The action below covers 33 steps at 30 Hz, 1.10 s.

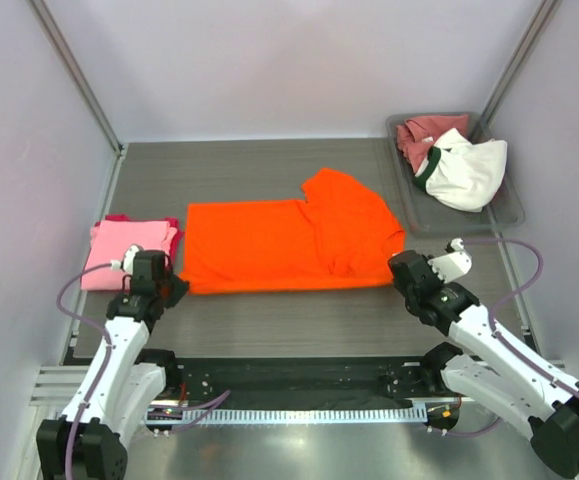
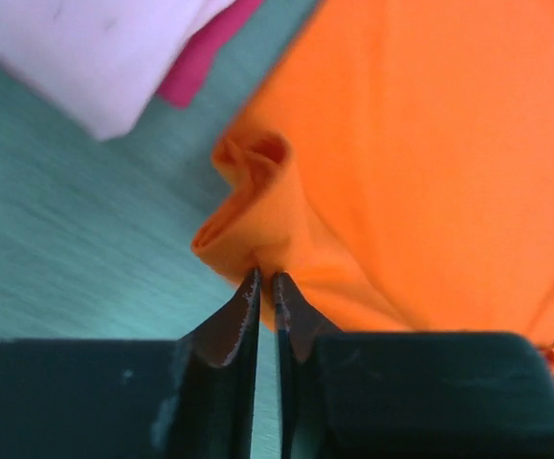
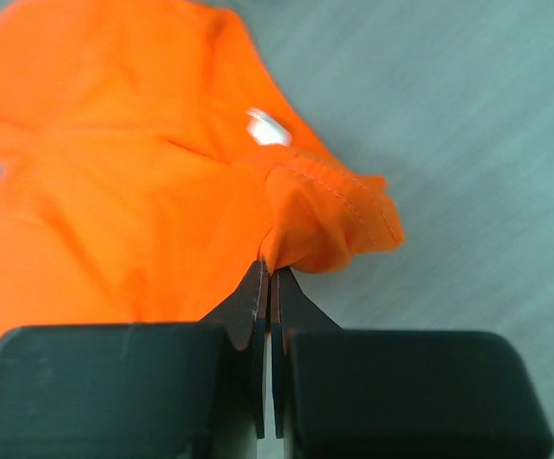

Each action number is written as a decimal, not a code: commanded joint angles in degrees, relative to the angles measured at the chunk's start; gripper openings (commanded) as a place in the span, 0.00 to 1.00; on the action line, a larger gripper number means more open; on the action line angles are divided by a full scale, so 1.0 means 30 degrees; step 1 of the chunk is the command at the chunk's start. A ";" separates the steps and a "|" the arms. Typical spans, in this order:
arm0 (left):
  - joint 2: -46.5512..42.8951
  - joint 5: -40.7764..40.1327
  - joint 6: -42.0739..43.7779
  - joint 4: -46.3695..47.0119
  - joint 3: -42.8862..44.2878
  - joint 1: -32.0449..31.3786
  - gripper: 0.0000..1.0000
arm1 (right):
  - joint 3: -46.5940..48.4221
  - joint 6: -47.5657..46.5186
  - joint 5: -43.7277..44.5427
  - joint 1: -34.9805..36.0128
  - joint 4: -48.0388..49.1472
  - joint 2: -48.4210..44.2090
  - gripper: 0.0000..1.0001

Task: Fold and stack the t-shirts
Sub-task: Fold the tshirt

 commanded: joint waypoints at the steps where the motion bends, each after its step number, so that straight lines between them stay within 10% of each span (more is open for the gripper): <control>1: -0.1212 0.0115 -0.1293 -0.0485 -0.1203 0.0012 0.13 | -0.1159 0.2197 0.0045 -0.0204 -0.2615 -0.1163 0.06; 5: -0.2735 0.0407 -0.1153 -0.0279 -0.1792 0.0012 0.92 | -0.1719 0.1794 0.0248 -0.0233 -0.2850 -0.2219 0.53; 6: -0.3260 0.0380 -0.1123 -0.0598 -0.1415 0.0012 0.99 | -0.1574 0.1472 0.0452 -0.0204 -0.2851 -0.2279 0.63; 12: -0.4438 0.0350 0.0367 -0.0749 0.0549 0.0012 1.00 | 0.0827 -0.4955 0.0954 -0.0204 -0.0022 -0.1345 0.68; 19: 0.0763 0.2313 0.3649 0.1179 0.3655 0.0012 1.00 | 0.4514 -1.2116 -0.2123 -0.0233 0.3534 0.3106 0.68; 33: 0.9883 0.1677 0.5085 0.4554 0.8693 0.0627 1.00 | 1.2895 -1.6432 -0.7802 -0.4533 0.6466 1.4356 0.84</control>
